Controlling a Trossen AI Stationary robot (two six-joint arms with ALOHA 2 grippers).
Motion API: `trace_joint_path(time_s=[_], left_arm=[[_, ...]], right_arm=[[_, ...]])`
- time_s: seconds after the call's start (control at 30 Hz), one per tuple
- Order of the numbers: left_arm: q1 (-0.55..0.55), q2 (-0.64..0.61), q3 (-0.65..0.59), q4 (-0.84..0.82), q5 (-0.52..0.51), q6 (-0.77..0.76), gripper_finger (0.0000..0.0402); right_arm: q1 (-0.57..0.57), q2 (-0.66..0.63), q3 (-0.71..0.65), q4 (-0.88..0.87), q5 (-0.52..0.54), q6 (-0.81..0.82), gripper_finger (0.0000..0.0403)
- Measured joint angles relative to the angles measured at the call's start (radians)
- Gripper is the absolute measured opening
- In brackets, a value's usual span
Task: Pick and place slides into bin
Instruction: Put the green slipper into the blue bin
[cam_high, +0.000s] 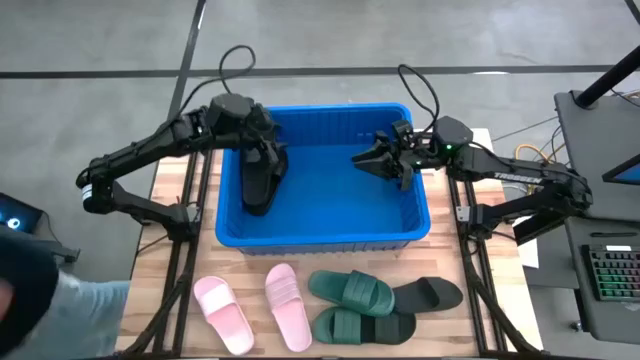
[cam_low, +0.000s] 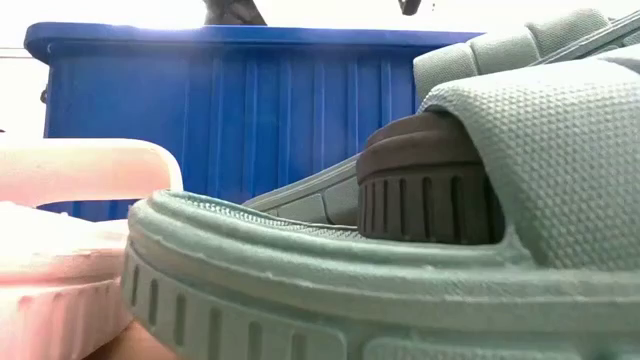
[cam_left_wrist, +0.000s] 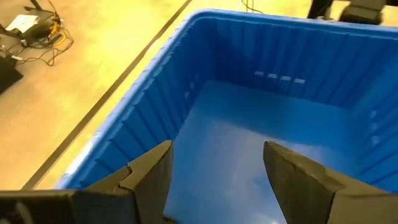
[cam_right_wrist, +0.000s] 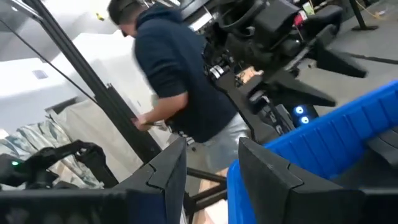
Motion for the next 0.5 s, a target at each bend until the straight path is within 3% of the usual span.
trace_joint_path(time_s=[0.2, 0.5], left_arm=[[-0.131, 0.018, 0.002, 0.069, -0.041, -0.102, 0.0233], [-0.297, 0.059, 0.009, 0.147, -0.194, -0.203, 0.0233]], right_arm=[[0.002, -0.070, 0.000, -0.111, -0.013, -0.049, 0.0137], [0.014, -0.189, -0.020, -0.313, -0.074, -0.120, 0.0137]])
